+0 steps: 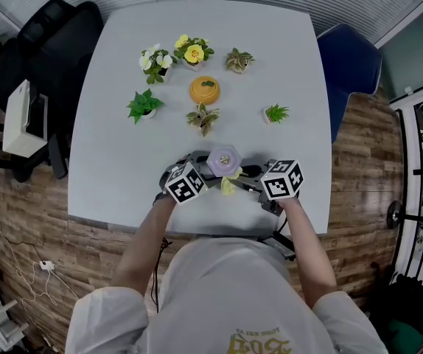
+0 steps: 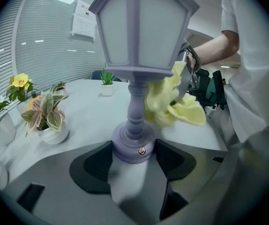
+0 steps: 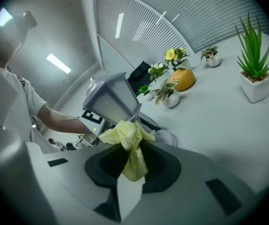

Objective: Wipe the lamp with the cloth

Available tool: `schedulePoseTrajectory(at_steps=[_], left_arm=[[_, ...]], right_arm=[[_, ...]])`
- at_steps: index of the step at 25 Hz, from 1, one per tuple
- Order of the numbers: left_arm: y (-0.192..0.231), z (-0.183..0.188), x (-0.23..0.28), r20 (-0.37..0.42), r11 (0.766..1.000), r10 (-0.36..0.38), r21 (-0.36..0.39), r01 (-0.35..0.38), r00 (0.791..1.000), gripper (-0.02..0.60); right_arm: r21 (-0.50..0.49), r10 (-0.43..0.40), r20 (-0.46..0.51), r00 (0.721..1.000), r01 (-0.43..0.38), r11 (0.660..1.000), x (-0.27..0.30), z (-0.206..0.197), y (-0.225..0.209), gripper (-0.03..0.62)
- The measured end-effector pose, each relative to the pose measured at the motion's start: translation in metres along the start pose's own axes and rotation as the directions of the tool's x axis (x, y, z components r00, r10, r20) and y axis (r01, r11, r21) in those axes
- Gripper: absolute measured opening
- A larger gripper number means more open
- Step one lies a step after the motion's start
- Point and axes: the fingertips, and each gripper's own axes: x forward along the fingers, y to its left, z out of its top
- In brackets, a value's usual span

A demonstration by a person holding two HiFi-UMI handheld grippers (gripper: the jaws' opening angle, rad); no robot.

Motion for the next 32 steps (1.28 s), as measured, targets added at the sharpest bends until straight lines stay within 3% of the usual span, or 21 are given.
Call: schedulePoseTrajectory(at_steps=[3, 11, 19, 25, 32], left_arm=[[0.0, 0.001, 0.0, 0.0, 1.0, 0.0, -0.002, 0.0, 1.0, 0.295], [0.001, 0.001, 0.0, -0.001, 1.0, 0.002, -0.003, -0.002, 1.0, 0.295], [0.0, 0.0, 0.001, 0.005, 1.0, 0.006, 0.003, -0.006, 1.0, 0.295], [0.0, 0.001, 0.0, 0.004, 1.0, 0.005, 0.003, -0.005, 1.0, 0.295], [0.0, 0.001, 0.0, 0.005, 1.0, 0.004, 0.004, -0.004, 1.0, 0.295]], right_arm=[[0.009, -0.031, 0.0, 1.0, 0.031, 0.999, 0.008, 0.002, -0.006, 0.081], [0.037, -0.024, 0.016, 1.0, 0.024, 0.999, 0.012, 0.005, -0.009, 0.081], [0.077, -0.113, -0.059, 0.992, 0.118, 0.99, 0.017, -0.01, -0.03, 0.083], [0.084, -0.128, -0.065, 0.99, 0.133, 0.988, 0.017, -0.012, -0.034, 0.081], [0.137, -0.19, 0.006, 0.982, 0.188, 0.973, 0.006, 0.0, -0.047, 0.081]])
